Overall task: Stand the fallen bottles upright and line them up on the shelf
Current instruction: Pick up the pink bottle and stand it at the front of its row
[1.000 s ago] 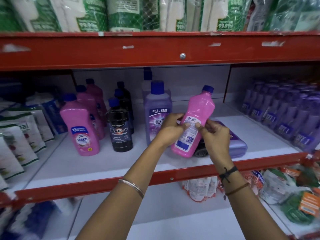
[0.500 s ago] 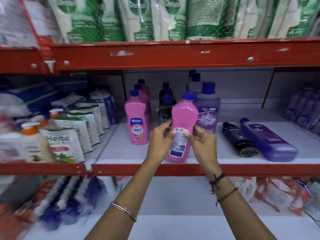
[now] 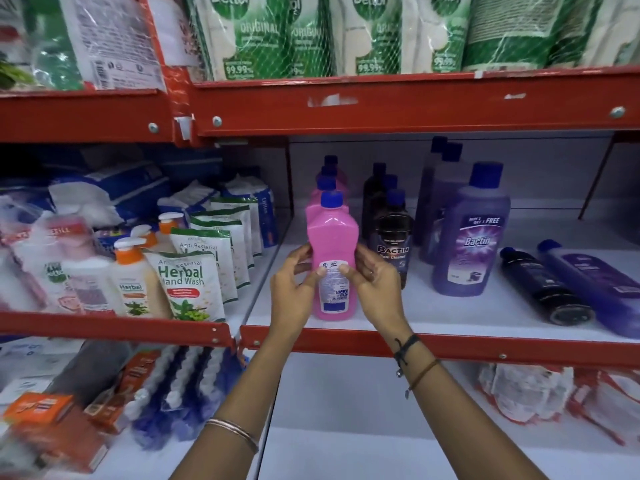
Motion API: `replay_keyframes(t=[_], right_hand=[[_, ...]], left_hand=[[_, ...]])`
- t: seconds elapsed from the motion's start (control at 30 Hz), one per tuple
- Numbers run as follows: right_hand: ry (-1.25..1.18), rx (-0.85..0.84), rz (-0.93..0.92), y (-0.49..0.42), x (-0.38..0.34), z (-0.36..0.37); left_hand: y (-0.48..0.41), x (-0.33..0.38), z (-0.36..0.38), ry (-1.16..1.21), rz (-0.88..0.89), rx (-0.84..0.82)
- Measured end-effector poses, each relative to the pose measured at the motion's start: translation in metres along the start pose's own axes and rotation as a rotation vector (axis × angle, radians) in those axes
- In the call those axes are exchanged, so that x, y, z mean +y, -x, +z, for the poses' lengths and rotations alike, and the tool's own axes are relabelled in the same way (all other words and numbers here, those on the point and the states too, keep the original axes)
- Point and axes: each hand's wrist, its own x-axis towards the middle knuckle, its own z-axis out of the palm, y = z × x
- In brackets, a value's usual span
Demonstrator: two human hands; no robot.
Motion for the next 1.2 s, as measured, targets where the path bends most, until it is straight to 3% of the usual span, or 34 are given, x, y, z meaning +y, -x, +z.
replay_keyframes(t=[0.33, 0.63, 0.97, 1.2], right_hand=[[0.187, 0.144, 0.066, 0.000, 0.028, -0.005], [0.127, -0.068, 0.086, 0.004, 0.021, 0.001], [0.151, -0.015, 0.068, 0.001, 0.023, 0.008], [0.175, -0.025, 0.048, 0.004, 0.022, 0.008]], left_hand=[[-0.006, -0.015, -0.008, 0.107, 0.010, -0.069], [-0.015, -0.015, -0.012, 0.181, -0.091, -0.265], [-0.012, -0.019, -0.017, 0.036, -0.016, -0.080], [-0.010, -0.021, -0.019, 0.003, -0.013, -0.086]])
